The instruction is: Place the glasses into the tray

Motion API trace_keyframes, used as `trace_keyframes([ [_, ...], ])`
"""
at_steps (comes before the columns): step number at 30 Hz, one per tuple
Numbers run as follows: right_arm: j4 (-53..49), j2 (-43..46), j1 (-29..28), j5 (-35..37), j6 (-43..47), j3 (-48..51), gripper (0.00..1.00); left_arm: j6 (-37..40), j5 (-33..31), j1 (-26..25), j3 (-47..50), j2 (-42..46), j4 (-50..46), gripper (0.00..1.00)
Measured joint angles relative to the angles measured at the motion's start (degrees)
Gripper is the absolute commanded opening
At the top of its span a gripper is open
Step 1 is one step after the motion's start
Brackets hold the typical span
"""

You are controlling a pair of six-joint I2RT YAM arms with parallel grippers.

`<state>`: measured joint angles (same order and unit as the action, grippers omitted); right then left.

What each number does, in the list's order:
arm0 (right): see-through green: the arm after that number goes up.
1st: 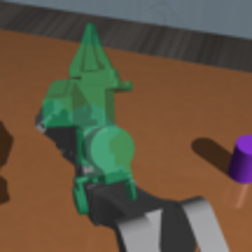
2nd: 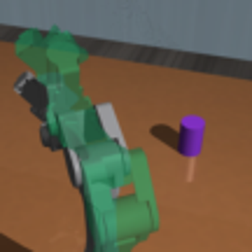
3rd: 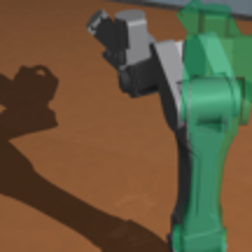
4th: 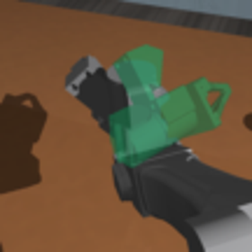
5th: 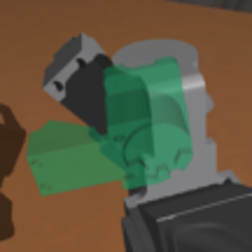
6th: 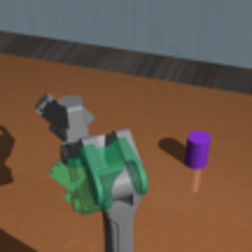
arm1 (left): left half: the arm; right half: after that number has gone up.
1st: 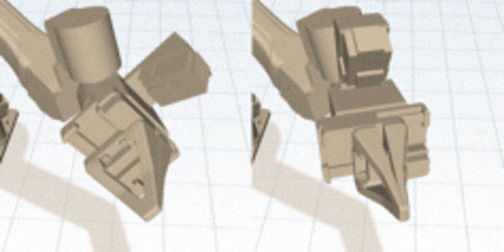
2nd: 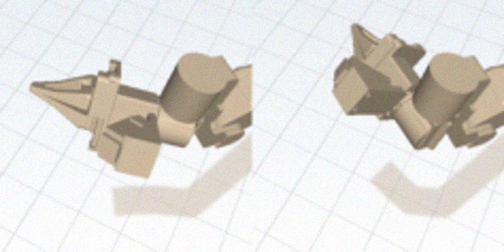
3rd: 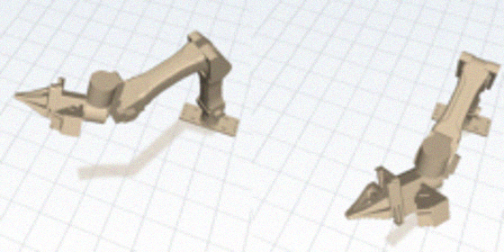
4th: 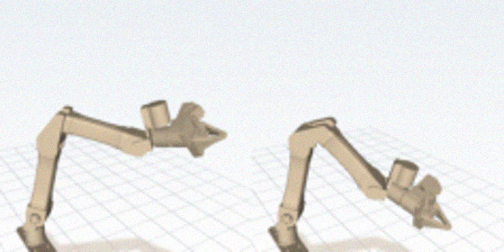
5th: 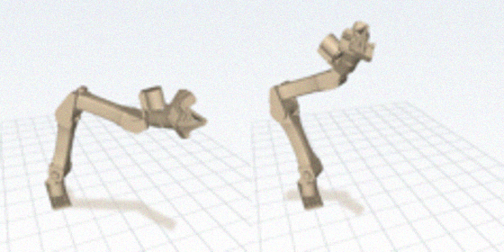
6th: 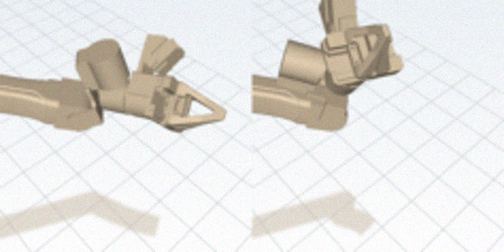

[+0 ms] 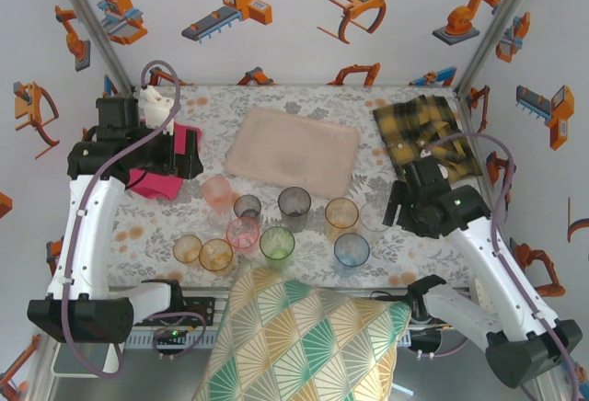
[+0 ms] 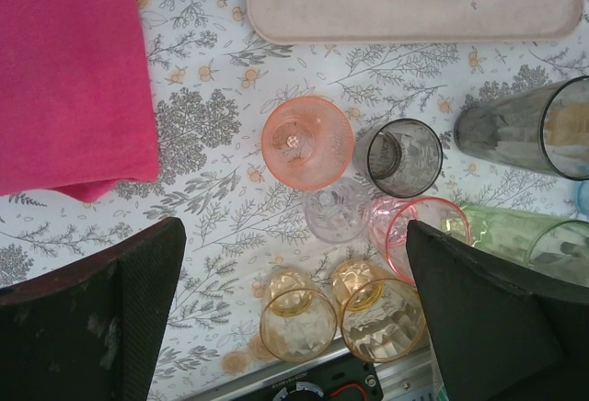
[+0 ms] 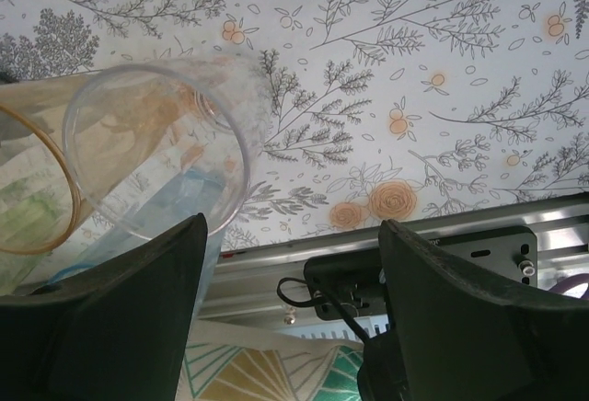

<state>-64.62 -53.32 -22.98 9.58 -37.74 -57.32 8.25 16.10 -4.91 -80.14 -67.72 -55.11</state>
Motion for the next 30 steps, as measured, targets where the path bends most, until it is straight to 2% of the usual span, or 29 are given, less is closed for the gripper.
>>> trace_keyframes([
  [7,2.93,-3.32,0.00,0.52,0.39,0.00,0.63,0.00,0.07,-0.02,-0.02,1.16,-0.02,0.97],
  [12,4.24,-5.05,0.00,0.63,1.18,0.00,0.57,-0.04,0.98,-0.28,-0.11,2.40,0.00,0.97],
  [30,7.06,-10.38,-0.04,4.07,3.19,0.04,0.43,-1.11,1.68,-0.74,1.22,2.62,0.24,0.97],
])
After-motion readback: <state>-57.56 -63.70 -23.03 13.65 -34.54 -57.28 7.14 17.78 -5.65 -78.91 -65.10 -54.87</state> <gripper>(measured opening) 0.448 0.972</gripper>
